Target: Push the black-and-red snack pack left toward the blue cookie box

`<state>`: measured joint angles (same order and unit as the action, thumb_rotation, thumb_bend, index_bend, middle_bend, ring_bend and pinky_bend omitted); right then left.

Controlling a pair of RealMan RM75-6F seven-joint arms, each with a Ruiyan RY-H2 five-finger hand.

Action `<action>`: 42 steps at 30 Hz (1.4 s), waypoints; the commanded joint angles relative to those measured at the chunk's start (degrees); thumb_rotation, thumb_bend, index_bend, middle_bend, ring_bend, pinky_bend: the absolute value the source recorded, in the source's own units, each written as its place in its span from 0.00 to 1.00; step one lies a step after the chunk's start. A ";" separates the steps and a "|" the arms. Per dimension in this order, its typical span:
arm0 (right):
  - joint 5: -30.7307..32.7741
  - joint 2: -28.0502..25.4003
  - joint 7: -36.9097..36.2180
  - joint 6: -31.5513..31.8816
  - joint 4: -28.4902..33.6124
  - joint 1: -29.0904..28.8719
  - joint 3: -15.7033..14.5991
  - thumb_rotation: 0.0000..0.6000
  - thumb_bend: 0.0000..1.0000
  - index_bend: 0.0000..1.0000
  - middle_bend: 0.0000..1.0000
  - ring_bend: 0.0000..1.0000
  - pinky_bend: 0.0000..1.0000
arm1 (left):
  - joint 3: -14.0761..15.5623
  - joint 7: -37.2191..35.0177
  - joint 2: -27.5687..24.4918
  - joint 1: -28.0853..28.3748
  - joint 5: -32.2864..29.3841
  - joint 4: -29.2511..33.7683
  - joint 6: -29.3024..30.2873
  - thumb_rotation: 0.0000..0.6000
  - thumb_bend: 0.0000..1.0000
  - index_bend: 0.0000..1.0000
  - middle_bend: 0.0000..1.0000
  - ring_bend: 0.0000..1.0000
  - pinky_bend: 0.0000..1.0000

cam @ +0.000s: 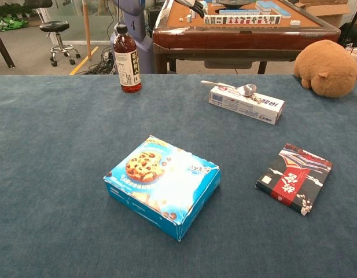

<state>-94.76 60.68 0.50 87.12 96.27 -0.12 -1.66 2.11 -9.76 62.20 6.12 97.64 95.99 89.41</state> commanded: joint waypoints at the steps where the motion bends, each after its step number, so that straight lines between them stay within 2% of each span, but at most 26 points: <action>1: -0.96 1.26 0.68 0.44 -0.78 -0.64 0.60 1.00 0.00 0.23 0.22 0.20 0.35 | -0.07 -0.09 -0.07 0.06 0.32 0.10 0.19 1.00 0.62 0.50 0.90 0.67 0.64; 5: -2.08 2.61 2.48 0.23 -1.03 -1.71 1.21 1.00 0.00 0.15 0.15 0.12 0.24 | -0.02 -0.19 0.05 0.39 0.47 0.07 -0.34 1.00 0.62 0.50 0.90 0.67 0.64; 12: -2.11 5.39 6.77 -2.89 -2.12 -4.68 2.58 1.00 0.00 0.07 0.07 0.04 0.13 | -0.24 -0.97 -0.09 0.37 -0.13 -0.27 -0.23 1.00 0.61 0.50 0.90 0.67 0.64; 26: 0.21 11.72 10.49 -9.40 -7.54 -9.64 3.71 1.00 0.00 0.06 0.03 0.01 0.08 | -0.12 -1.41 -0.45 -0.18 -0.53 -0.47 0.32 1.00 0.61 0.50 0.90 0.67 0.64; 31: -0.10 14.73 11.33 -10.01 -11.19 -11.10 3.95 1.00 0.00 0.06 0.03 0.01 0.22 | -0.17 -1.73 -0.49 -0.22 -0.73 -0.59 0.28 1.00 0.61 0.50 0.90 0.67 0.64; 33: -0.04 15.54 11.65 -10.84 -12.64 -11.82 3.90 1.00 0.00 0.06 0.01 0.00 0.19 | -0.16 -1.71 -0.49 -0.21 -0.73 -0.60 0.23 1.00 0.61 0.50 0.90 0.67 0.64; 36: 0.83 16.77 12.05 -11.85 -14.30 -12.59 4.21 1.00 0.00 0.05 0.00 0.00 0.07 | -0.16 -1.76 -0.50 -0.20 -0.68 -0.58 0.21 1.00 0.61 0.50 0.90 0.67 0.64; 42: 3.57 19.26 12.68 -14.94 -17.41 -14.27 4.76 1.00 0.00 0.05 0.00 0.00 0.03 | -0.19 -1.91 -0.55 -0.22 -0.75 -0.58 0.20 1.00 0.61 0.50 0.90 0.67 0.64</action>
<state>-91.68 79.47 13.01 72.69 79.34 -14.00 2.95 1.92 -11.68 61.64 5.90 96.89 95.41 89.60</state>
